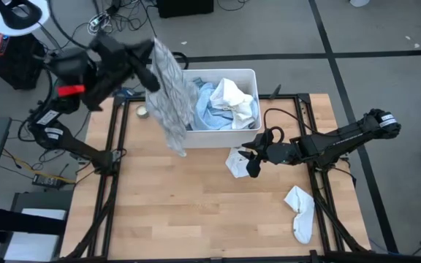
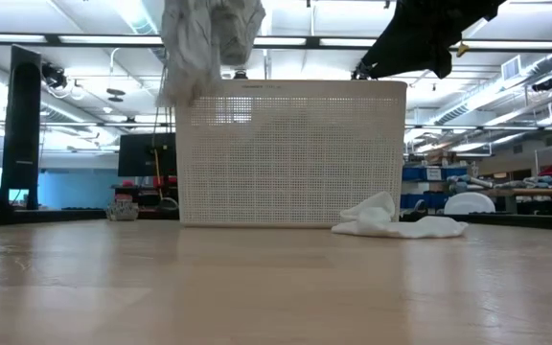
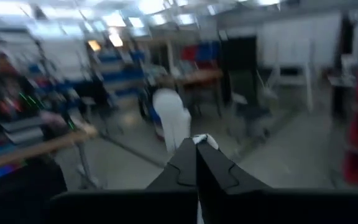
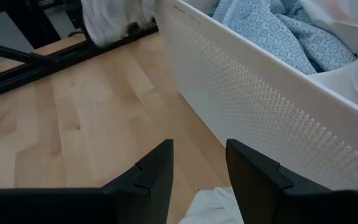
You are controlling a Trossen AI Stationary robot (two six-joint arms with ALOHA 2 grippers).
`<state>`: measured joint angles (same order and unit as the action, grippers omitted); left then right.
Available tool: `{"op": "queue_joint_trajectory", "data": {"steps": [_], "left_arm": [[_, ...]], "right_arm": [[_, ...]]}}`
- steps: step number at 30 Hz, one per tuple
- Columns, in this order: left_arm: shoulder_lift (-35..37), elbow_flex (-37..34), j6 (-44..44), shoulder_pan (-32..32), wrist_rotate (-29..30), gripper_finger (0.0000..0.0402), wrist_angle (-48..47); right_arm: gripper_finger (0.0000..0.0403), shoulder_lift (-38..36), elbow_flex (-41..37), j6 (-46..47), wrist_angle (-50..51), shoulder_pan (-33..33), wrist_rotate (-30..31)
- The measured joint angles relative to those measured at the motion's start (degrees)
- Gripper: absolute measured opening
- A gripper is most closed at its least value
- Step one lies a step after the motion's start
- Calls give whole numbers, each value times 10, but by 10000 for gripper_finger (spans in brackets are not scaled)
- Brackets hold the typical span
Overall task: Sort clothes
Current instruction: Put the white polo shirt into the laundry bin
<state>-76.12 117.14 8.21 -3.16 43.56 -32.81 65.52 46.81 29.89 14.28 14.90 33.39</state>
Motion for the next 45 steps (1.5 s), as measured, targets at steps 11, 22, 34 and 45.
{"op": "queue_joint_trajectory", "data": {"steps": [11, 22, 34, 45], "left_arm": [[-55, 0, 96, -93, -77, 0, 213], [-91, 0, 47, -172, -158, 0, 137], [-93, 0, -15, -211, -148, 0, -147], [-109, -129, -56, -214, -266, 0, -126]], "right_arm": [[148, 0, 0, -1, 7, 0, 0], [148, 0, 0, -1, 32, -1, 4], [145, 0, 0, -1, 35, -1, 11], [144, 0, 0, 1, 34, -1, 25]]}}
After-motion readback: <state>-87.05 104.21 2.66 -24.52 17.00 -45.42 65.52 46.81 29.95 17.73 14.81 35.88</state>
